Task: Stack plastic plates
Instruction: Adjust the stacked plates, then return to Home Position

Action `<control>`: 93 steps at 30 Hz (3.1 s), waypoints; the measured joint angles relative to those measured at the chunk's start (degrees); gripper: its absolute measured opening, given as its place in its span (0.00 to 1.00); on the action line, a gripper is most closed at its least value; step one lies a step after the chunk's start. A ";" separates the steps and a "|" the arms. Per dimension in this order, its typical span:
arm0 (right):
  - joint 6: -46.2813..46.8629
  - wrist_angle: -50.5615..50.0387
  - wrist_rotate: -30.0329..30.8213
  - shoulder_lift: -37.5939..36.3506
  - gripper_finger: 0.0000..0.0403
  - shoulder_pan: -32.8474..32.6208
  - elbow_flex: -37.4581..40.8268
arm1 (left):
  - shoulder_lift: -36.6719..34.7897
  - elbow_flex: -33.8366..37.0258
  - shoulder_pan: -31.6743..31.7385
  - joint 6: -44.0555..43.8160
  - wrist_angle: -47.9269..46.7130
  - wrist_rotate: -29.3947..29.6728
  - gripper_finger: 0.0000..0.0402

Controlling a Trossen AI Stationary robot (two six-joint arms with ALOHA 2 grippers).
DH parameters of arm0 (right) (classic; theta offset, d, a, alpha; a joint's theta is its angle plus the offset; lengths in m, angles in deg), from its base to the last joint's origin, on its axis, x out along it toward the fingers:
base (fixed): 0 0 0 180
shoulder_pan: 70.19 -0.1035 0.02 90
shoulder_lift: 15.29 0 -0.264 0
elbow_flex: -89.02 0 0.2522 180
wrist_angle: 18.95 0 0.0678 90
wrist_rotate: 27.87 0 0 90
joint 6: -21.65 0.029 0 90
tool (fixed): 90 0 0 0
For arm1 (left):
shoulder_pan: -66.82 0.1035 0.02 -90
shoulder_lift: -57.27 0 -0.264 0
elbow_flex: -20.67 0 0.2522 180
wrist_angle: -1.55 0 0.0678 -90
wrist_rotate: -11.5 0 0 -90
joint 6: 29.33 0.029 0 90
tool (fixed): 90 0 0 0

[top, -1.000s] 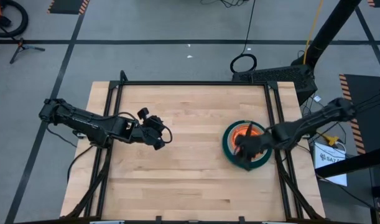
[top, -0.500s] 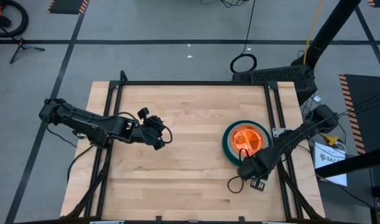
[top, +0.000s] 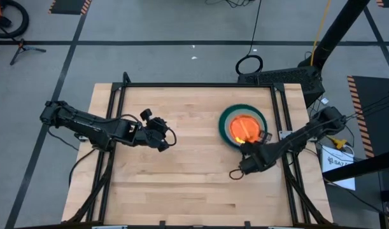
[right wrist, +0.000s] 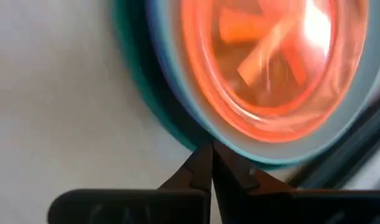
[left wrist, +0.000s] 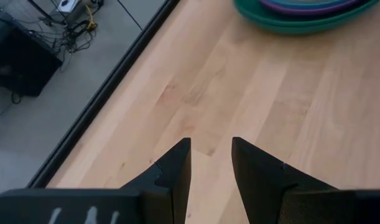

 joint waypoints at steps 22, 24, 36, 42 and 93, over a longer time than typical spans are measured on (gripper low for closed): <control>-61.33 100.37 -20.26 -21.46 0.00 22.34 25.90 | -12.19 8.88 -11.71 20.02 15.32 -0.35 0.30; -61.34 99.78 -20.54 -25.57 0.00 23.77 28.13 | -16.33 11.52 -11.15 22.34 17.89 -2.15 0.30; -58.37 95.57 -20.57 -49.47 0.00 24.13 42.13 | -41.66 26.34 -7.69 25.27 27.98 -11.51 0.30; -58.89 93.73 -20.27 -57.83 0.00 24.13 46.66 | -51.70 31.46 -6.68 24.88 28.86 -12.14 0.30; -62.24 75.14 -23.25 -84.19 0.02 24.15 51.80 | -69.40 52.07 -2.73 19.52 37.18 -7.52 0.30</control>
